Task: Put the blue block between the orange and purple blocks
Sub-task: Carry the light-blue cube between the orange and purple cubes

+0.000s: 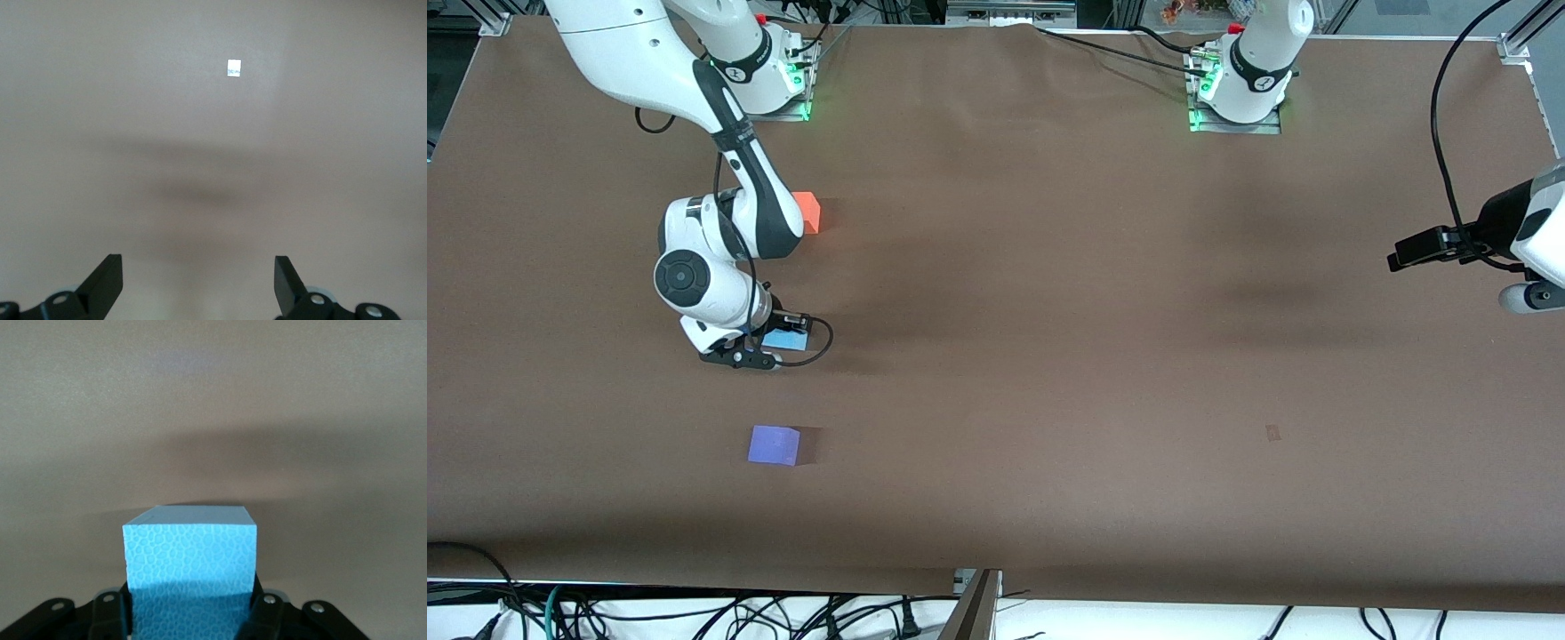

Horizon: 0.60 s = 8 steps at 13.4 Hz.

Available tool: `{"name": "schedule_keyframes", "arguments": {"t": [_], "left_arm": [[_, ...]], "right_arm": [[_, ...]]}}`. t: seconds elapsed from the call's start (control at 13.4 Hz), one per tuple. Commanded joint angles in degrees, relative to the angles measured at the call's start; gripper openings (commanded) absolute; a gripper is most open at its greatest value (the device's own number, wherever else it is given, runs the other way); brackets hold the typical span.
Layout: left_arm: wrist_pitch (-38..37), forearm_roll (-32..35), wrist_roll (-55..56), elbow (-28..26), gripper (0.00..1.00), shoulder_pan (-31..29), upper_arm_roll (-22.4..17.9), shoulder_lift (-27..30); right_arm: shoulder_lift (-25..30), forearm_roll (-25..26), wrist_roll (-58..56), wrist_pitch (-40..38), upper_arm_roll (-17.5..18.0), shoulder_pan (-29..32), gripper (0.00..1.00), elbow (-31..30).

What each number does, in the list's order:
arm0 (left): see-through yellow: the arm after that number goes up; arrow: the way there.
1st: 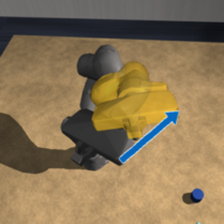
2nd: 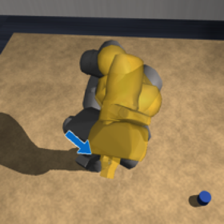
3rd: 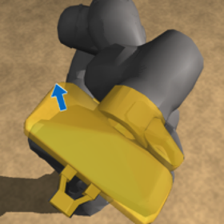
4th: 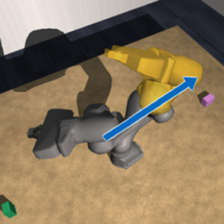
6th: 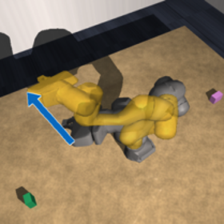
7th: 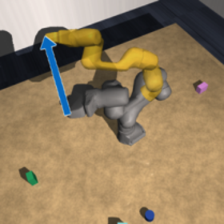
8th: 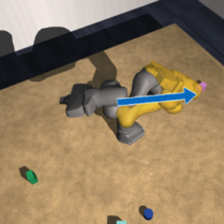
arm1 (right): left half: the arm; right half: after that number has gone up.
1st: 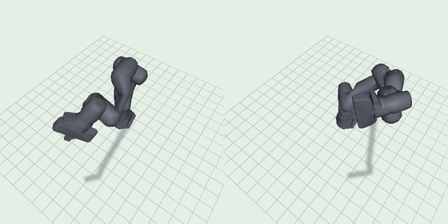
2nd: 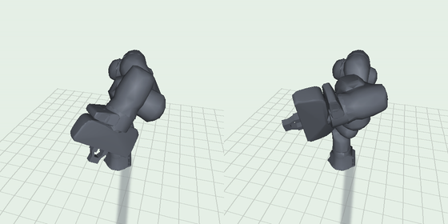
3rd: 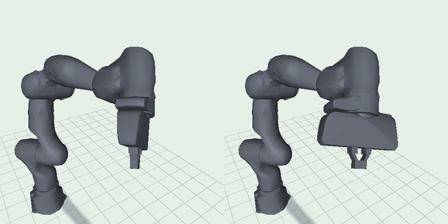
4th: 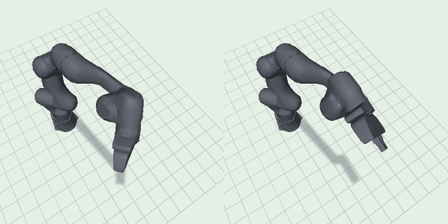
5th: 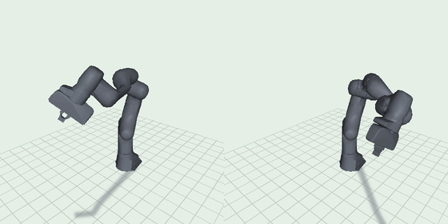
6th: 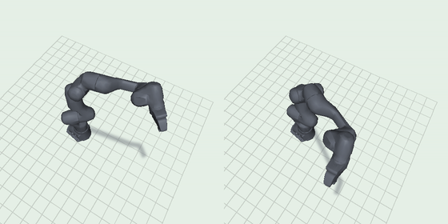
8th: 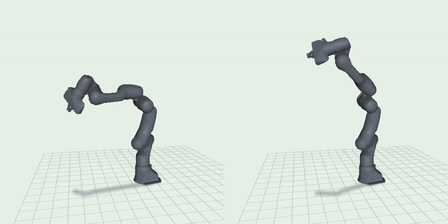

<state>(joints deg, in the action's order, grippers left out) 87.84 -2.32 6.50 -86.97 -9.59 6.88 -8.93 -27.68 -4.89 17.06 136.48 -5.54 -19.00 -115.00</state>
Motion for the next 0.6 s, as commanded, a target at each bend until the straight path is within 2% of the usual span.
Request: {"name": "schedule_keyframes", "arguments": {"t": [0.0,0.07,0.15,0.3,0.52], "left_arm": [[-1.01,0.83,-1.06,1.71,1.0,-0.35,0.32,-0.82],[-1.01,0.83,-1.06,1.71,1.0,-0.35,0.32,-0.82],[-1.01,0.83,-1.06,1.71,1.0,-0.35,0.32,-0.82],[-1.01,0.83,-1.06,1.71,1.0,-0.35,0.32,-0.82],[-1.01,0.83,-1.06,1.71,1.0,-0.35,0.32,-0.82]], "right_arm": [[3.07,-1.26,-0.81,0.98,0.53,0.1,0.45,-4.0],[3.33,-1.26,-0.37,0.72,0.62,0.1,0.87,-3.91],[4.2,-1.26,-0.28,0.11,0.62,0.1,0.99,-3.74],[6.75,-1.26,-0.19,-5.14,0.71,0.01,0.99,-1.38],[10.88,-1.17,-1.49,-13.93,0.27,0.01,0.99,5.38]]}}
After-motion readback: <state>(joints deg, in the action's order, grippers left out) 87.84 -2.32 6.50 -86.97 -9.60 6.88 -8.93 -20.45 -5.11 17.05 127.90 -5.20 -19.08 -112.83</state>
